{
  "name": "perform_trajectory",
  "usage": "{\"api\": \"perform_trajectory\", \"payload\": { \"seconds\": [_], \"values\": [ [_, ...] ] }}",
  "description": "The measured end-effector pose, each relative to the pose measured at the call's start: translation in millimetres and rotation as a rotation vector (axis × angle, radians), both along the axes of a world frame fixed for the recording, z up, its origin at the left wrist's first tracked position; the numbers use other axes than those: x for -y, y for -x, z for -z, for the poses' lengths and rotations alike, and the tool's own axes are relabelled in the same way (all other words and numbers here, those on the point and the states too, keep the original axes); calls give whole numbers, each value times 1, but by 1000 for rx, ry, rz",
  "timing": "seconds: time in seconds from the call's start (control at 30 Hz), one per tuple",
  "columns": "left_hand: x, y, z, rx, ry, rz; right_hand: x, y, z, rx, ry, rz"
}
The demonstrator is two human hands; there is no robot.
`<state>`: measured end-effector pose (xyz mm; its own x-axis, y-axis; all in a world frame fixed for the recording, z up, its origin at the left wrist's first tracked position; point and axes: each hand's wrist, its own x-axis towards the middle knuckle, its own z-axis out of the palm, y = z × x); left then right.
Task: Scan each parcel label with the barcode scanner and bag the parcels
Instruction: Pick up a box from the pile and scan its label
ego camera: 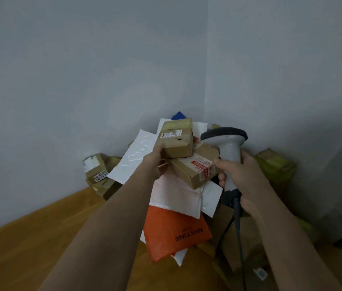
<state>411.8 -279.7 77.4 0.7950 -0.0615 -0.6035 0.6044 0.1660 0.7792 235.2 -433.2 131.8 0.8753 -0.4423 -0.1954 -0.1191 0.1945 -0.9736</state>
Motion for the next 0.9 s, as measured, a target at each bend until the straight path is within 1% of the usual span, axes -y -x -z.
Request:
{"api": "perform_trajectory", "payload": {
  "seconds": [0.13, 0.27, 0.33, 0.43, 0.53, 0.57, 0.63, 0.7, 0.77, 0.83, 0.9],
  "values": [
    [1, -7, 1, 5, 39, -77, -1, -8, 4, -11, -25, -37],
    [-25, 4, -6, 39, 140, -84, -8, -14, 1, 1, -105, -9],
    [-51, 19, -10, 72, 123, -79, -18, -18, -4, 7, -145, 12],
    [-95, 48, -22, 142, 45, -83, -39, -25, -12, -17, -174, 46],
    [-140, 79, -38, 243, 27, -125, -70, -25, -25, -6, -186, 16],
    [-156, 88, -43, 299, -22, -143, -82, -23, -30, 7, -191, 0],
    [-187, 107, -49, 455, -268, -162, -107, -17, -38, 27, -221, -30],
    [-221, 129, -53, 672, -533, -161, -130, -14, -43, 14, -240, -67],
    [-257, 150, -57, 891, -747, -159, -154, -11, -45, -32, -233, -111],
    [-294, 169, -57, 1059, -934, -139, -182, -4, -45, -60, -224, -151],
    [-330, 187, -57, 1173, -1060, -104, -216, 6, -51, -75, -234, -175]
  ]
}}
